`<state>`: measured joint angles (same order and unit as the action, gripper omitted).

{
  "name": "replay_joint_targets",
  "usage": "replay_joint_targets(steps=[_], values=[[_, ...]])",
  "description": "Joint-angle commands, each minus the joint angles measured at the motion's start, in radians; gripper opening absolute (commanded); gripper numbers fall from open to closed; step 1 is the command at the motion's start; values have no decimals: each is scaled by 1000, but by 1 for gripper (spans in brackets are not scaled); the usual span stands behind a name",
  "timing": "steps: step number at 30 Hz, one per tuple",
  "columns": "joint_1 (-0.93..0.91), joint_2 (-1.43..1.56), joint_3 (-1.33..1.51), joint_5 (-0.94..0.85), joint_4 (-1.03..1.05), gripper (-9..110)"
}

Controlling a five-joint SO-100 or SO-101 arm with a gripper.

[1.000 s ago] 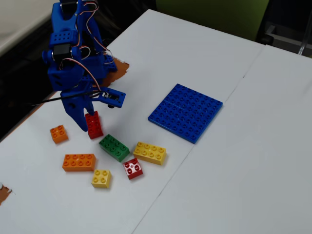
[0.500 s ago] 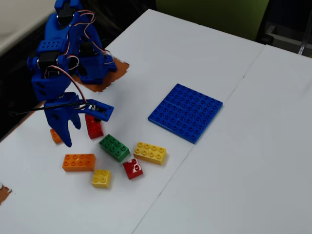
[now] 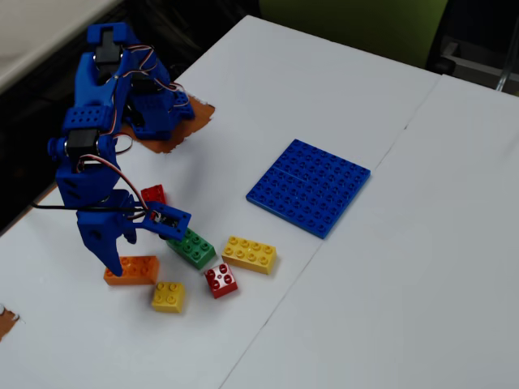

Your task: Pick up the 2x4 orange block and go up the 8x8 blue block.

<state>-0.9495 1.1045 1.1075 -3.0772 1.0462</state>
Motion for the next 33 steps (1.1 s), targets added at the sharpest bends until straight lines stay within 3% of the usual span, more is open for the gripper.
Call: replay_joint_targets(steps=[1, 13, 33], values=[[11, -8, -6, -94, -18, 30], [21, -81, 12, -71, -31, 28], [31, -54, 54, 54, -17, 7]])
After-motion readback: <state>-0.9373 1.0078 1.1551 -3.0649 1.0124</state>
